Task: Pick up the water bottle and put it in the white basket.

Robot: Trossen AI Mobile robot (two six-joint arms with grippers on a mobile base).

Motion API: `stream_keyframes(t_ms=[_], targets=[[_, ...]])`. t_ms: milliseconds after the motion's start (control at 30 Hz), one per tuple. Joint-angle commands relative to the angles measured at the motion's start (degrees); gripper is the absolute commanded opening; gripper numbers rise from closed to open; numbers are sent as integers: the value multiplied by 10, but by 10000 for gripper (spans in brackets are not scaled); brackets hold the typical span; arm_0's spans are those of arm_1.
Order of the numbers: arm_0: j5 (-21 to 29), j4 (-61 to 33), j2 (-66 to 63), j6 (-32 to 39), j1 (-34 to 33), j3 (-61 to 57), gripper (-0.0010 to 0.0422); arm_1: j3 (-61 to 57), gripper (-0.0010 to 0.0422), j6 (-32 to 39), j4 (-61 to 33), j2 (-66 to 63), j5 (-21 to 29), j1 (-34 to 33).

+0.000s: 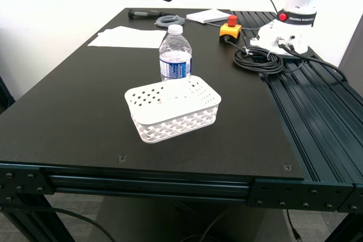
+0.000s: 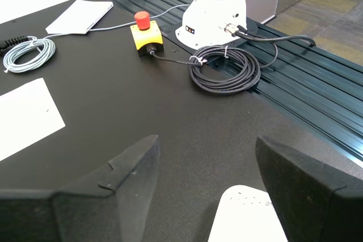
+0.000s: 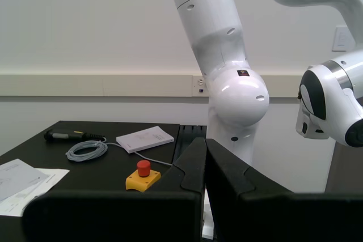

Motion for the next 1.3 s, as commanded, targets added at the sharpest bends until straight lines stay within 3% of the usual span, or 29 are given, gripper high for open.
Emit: stream_keyframes(t_ms=[33,167,400,500,767,1000,1133,1300], targets=[[0,2,0,0,1,1,1,0,188,2,2,0,-1,0],[0,2,0,0,1,1,1,0,154,2,2,0,-1,0],[0,2,0,0,1,1,1,0,213,2,2,0,0,0],[0,2,0,0,1,1,1,0,219,2,2,0,0,0],[0,2,0,0,1,1,1,0,148,3,2,0,-1,0],[0,2,0,0,0,1,1,0,-4,9,2,0,-1,0],[0,2,0,0,1,1,1,0,25,9,2,0,-1,0],[0,2,0,0,0,1,1,0,25,9,2,0,-1,0]])
